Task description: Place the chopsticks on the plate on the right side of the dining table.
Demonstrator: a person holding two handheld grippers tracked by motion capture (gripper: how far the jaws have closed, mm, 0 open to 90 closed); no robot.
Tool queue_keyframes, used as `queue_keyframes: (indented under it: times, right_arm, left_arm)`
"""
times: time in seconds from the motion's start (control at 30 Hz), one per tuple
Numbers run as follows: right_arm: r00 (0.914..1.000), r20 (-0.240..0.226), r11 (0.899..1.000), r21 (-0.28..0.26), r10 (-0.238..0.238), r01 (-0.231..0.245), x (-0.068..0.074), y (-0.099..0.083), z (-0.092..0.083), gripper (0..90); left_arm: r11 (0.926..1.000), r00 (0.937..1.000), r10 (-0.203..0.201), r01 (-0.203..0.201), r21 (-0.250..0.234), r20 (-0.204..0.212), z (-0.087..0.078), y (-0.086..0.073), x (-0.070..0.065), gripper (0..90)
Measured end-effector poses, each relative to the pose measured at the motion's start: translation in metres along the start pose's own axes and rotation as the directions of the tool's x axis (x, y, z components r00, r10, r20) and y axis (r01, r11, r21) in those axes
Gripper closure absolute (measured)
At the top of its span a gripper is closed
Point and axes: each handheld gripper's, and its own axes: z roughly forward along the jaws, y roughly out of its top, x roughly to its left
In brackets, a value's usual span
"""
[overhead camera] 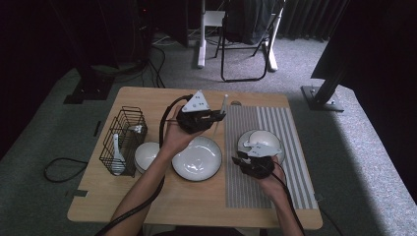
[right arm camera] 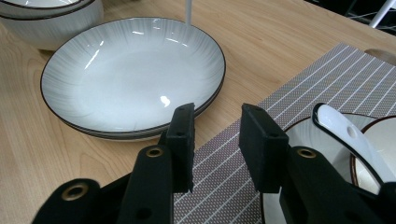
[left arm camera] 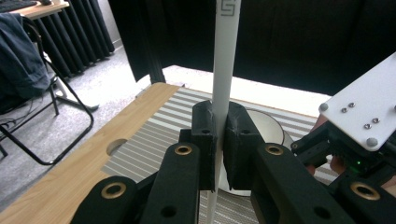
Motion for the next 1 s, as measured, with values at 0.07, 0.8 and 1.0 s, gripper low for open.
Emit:
queue_keyframes:
  times: [0.07, 0.8, 1.0]
  right_arm:
    - [1.0000, -0.003, 1.000, -0.001, 0.000, 0.000, 0.001, 0.001, 0.000, 65.3]
    - [1.0000, -0.005, 0.999, -0.053, -0.005, 0.005, 0.005, 0.026, 0.007, 69.2]
    - [0.9999, -0.005, 0.998, -0.062, 0.009, -0.009, 0.002, 0.028, 0.012, 73.3]
  left_arm:
    - [1.0000, 1.0000, 0.001, -0.001, 0.002, 0.003, 0.001, 0.000, -0.001, 84.6]
    - [1.0000, 0.9981, 0.008, -0.008, -0.001, 0.062, 0.017, 0.006, -0.013, 84.6]
    - [0.9999, 0.9964, 0.013, -0.012, -0.005, 0.084, 0.020, 0.007, -0.019, 84.6]
